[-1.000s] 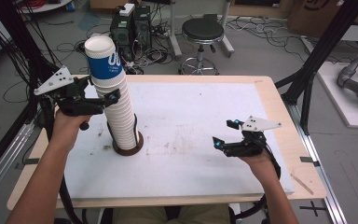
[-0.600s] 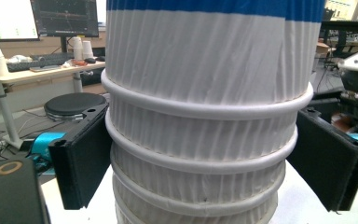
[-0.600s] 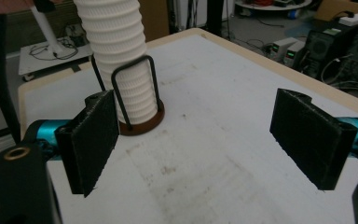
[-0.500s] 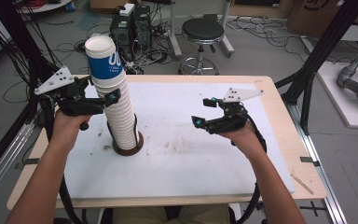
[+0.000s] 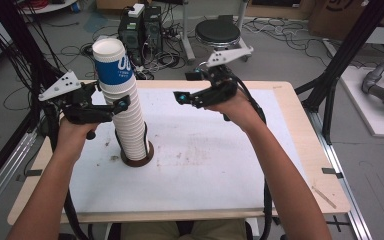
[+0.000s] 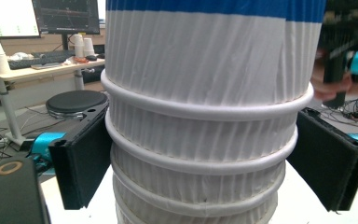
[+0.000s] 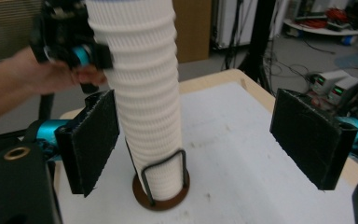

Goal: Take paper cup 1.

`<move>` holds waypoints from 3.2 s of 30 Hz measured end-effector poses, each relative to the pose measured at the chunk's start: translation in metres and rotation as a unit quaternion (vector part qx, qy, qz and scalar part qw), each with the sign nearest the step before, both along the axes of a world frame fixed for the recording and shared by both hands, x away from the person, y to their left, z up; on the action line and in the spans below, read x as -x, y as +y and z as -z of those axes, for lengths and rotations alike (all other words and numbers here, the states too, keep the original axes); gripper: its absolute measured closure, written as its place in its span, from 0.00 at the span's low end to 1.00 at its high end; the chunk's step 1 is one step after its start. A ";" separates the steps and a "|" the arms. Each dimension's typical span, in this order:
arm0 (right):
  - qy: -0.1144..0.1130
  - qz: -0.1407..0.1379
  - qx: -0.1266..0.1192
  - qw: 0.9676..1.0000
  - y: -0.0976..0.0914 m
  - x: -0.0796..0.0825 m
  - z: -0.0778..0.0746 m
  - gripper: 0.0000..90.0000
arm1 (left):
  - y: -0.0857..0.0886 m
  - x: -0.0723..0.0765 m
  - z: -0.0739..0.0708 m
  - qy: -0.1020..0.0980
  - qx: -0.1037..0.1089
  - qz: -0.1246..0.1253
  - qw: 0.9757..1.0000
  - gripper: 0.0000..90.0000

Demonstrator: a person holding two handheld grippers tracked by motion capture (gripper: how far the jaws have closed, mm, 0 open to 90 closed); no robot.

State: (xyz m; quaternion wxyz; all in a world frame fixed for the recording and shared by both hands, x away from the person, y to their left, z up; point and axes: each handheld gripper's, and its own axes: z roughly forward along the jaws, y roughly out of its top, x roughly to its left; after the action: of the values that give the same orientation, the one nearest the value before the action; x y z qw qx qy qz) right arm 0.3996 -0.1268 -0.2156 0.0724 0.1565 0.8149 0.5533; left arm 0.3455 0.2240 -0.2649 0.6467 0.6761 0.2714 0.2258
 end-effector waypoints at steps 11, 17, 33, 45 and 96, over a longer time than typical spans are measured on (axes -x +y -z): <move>-0.014 -0.059 -0.012 0.998 0.065 -0.010 -0.055 0.18 | 0.000 0.000 0.000 0.000 0.002 -0.001 1.000 0.14; -0.017 -0.084 -0.021 0.996 0.086 -0.013 -0.071 0.18 | 0.000 0.000 0.000 0.000 -0.001 -0.001 1.000 0.14; -0.022 -0.093 0.024 0.995 0.138 -0.018 -0.081 0.18 | -0.001 0.000 -0.001 0.002 -0.004 0.000 1.000 0.14; -0.053 -0.083 -0.039 0.994 0.129 -0.013 -0.113 0.33 | 0.001 0.000 0.000 0.003 0.000 0.000 1.000 0.14; -0.022 0.091 0.004 0.996 -0.086 0.035 0.050 0.32 | 0.040 0.074 0.087 0.018 0.032 -0.014 0.999 0.12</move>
State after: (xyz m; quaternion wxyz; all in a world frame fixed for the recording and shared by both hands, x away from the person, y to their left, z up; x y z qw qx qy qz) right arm 0.3647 -0.2131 -0.2656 0.1406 0.2174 0.7979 0.5444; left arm 0.2712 0.2635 -0.3524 0.6598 0.6551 0.2994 0.2141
